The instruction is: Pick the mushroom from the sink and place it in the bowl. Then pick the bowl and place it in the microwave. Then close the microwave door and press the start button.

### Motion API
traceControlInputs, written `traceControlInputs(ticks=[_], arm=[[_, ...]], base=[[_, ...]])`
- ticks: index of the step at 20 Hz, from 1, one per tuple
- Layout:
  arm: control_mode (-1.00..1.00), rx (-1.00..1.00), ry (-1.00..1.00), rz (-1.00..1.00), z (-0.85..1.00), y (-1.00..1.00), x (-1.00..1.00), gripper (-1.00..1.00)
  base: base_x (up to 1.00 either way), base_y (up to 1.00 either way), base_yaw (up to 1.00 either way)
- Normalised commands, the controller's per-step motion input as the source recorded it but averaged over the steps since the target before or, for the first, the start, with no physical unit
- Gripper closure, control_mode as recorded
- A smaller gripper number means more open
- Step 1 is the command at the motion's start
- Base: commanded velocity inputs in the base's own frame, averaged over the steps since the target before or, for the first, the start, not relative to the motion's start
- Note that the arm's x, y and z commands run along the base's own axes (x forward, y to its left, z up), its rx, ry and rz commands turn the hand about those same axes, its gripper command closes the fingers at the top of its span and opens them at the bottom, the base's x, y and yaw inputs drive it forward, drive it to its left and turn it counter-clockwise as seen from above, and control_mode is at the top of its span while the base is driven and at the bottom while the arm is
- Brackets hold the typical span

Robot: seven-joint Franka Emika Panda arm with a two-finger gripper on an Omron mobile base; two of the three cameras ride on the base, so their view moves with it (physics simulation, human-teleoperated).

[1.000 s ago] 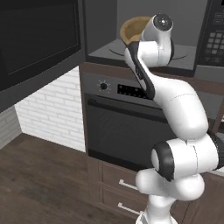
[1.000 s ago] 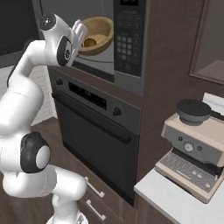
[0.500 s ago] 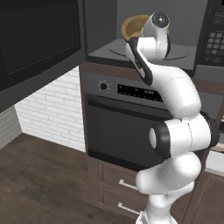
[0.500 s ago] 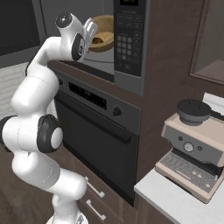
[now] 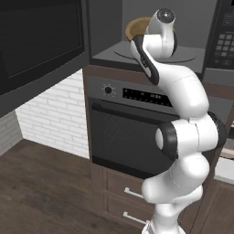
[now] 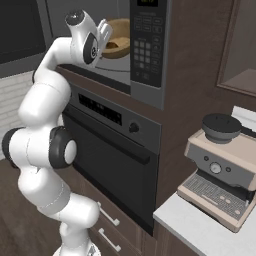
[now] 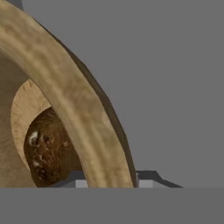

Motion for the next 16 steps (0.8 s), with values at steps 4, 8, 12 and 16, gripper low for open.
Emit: traceControlInputs(ticks=[4,8,12,16], arm=[[-1.0,0.0,0.01,0.0,-0.43,-0.01,0.13,-1.0],[-1.0,-0.01,0.0,0.0,-0.33,0.0,0.07,-1.0],[-1.0,0.0,-0.11,0.0,-0.11,0.0,0.0,-1.0],[-1.0,0.0,-0.25,0.0,-0.07,0.0,0.0,-1.0]], base=[[0.0,0.0,0.0],[0.0,0.0,0.0],[0.0,0.0,0.0],[0.0,0.0,0.0]])
